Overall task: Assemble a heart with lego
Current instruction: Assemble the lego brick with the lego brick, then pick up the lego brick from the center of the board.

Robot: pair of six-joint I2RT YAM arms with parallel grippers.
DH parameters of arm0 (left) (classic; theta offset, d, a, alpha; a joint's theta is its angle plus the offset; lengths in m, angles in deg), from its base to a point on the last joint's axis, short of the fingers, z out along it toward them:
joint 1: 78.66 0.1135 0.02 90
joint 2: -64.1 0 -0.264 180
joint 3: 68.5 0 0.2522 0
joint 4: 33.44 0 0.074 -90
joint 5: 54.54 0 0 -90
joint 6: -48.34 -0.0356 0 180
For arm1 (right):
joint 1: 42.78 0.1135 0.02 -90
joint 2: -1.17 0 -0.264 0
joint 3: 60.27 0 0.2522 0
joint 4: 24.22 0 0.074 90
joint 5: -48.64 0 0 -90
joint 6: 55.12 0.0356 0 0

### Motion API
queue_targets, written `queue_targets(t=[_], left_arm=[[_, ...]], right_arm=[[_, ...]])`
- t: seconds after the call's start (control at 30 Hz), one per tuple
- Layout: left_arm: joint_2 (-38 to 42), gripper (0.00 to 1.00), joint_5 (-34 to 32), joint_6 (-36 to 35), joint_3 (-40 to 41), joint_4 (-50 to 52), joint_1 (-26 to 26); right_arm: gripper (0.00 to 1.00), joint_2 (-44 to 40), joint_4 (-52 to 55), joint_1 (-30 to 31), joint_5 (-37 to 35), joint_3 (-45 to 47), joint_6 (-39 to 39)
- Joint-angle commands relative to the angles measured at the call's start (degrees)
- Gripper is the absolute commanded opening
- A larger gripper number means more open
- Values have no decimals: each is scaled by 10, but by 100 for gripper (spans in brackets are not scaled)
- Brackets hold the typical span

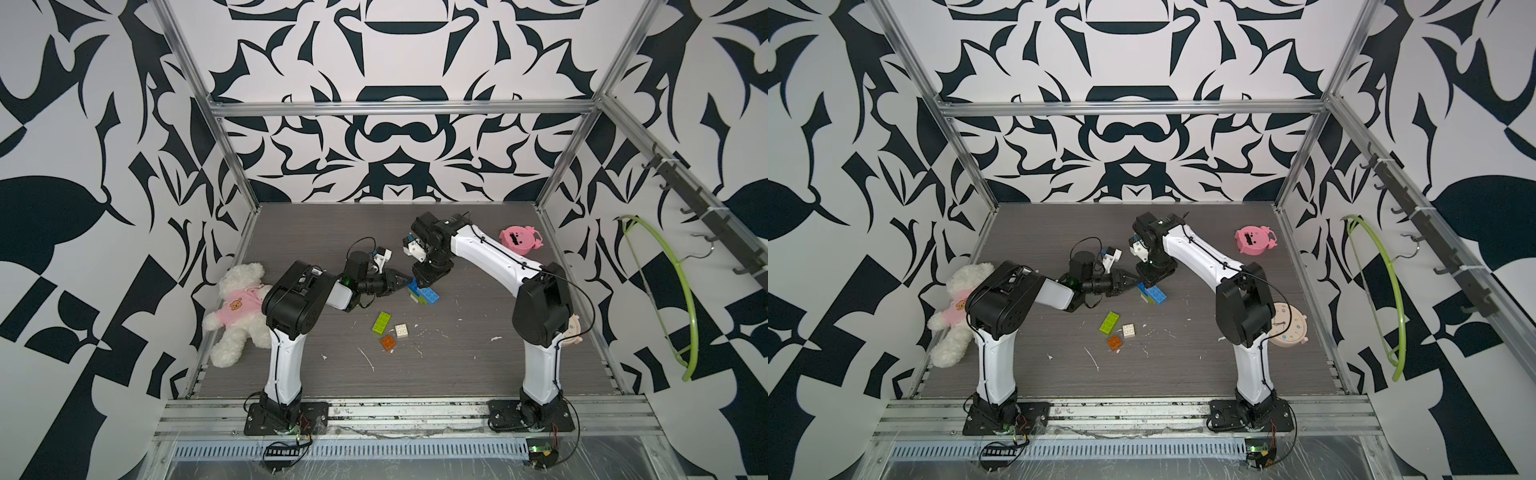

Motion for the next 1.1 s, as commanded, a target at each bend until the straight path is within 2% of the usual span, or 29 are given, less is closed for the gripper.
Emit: queue_targets(t=[0.0, 0.23, 0.47, 0.57, 0.73, 0.87, 0.97, 1.07], left_arm=[[18, 39, -11, -25, 11, 43, -1], [40, 60, -21, -46, 9, 82, 2], [94, 62, -24, -63, 21, 119, 21], [126, 62, -32, -78, 31, 143, 33], [172, 62, -51, -101, 56, 189, 59], [211, 61, -113, -78, 111, 196, 100], [238, 60, -133, -35, 171, 144, 144], [261, 60, -143, -9, 219, 106, 175]], right_arm=[[48, -16, -4, 1, -5, 6, -1], [48, -25, -5, 2, -4, 7, -3], [48, -66, -34, 2, -4, 42, -4], [47, -97, -58, 5, 31, 81, -3], [46, -113, -89, 64, 80, 128, 13], [46, -89, -173, 119, 118, 162, 90], [47, -76, -272, 150, 120, 201, 200], [48, -50, -306, 170, 91, 208, 271]])
